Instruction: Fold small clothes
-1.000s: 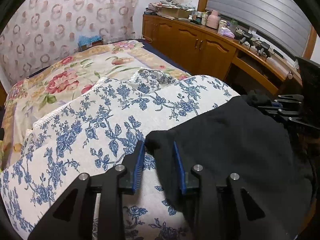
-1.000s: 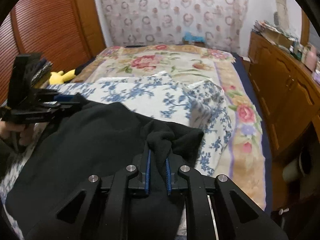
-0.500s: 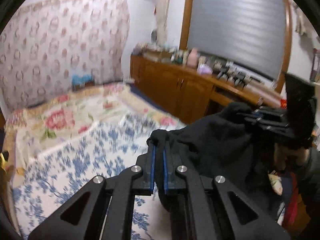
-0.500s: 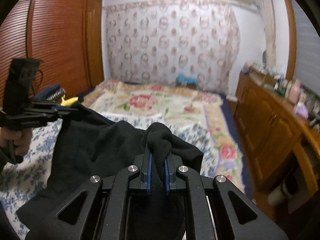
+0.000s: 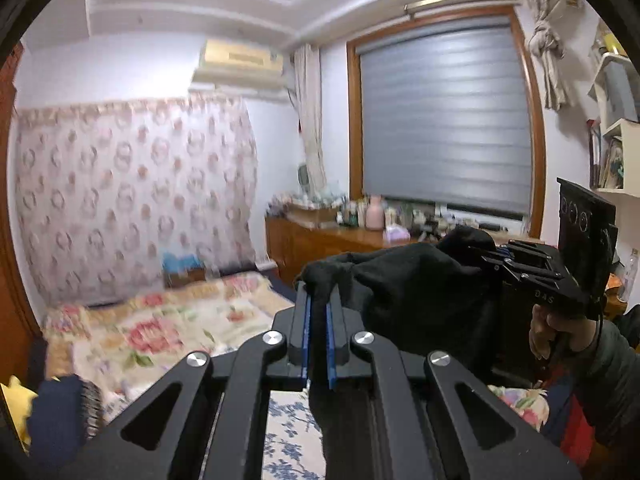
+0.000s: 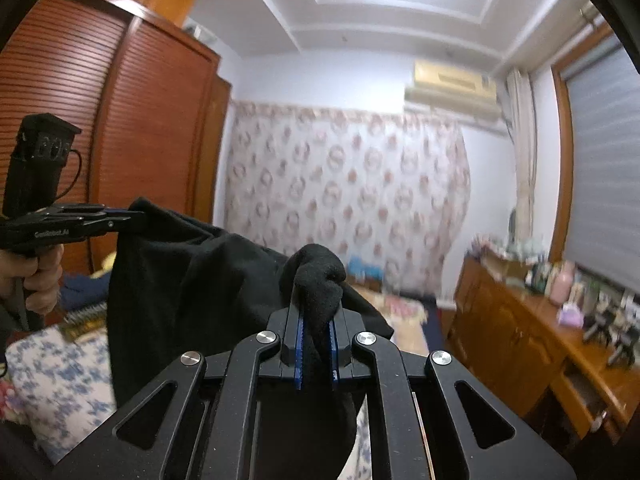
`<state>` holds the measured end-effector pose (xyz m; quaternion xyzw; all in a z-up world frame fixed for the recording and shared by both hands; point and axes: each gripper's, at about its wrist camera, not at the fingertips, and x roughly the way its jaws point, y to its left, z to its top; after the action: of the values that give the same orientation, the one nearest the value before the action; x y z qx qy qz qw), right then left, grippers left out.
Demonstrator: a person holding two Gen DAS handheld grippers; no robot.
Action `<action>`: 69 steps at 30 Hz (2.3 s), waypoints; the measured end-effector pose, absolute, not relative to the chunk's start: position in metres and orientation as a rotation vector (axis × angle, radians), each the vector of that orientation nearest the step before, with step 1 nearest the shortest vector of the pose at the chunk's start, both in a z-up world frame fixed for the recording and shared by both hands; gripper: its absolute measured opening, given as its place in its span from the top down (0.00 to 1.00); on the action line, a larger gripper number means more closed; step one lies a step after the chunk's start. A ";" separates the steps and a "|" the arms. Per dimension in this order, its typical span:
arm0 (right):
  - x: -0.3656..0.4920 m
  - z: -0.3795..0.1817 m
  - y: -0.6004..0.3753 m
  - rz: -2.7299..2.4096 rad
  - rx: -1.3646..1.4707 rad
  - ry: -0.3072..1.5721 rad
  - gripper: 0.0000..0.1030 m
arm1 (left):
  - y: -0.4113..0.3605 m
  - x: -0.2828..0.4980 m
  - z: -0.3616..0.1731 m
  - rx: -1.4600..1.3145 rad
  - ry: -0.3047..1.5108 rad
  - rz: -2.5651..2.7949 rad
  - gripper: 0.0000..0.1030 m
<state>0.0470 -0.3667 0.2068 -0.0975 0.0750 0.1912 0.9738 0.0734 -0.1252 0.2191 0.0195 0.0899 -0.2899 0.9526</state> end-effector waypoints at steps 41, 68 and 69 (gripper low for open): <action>0.117 0.009 -0.251 0.547 -0.200 0.780 0.57 | -0.001 0.091 0.004 0.071 0.725 -0.328 0.63; 0.012 -0.015 -0.204 0.695 -0.281 0.793 0.36 | -0.015 -0.009 -0.062 -0.017 0.914 -0.450 0.55; 0.011 -0.015 -0.203 0.700 -0.282 0.792 0.36 | -0.014 -0.010 -0.062 -0.022 0.913 -0.443 0.55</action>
<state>0.0108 -0.2033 -0.0147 -0.1339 0.3767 0.3328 0.8540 -0.0098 -0.0142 -0.0617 -0.0107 0.4370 -0.2119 0.8741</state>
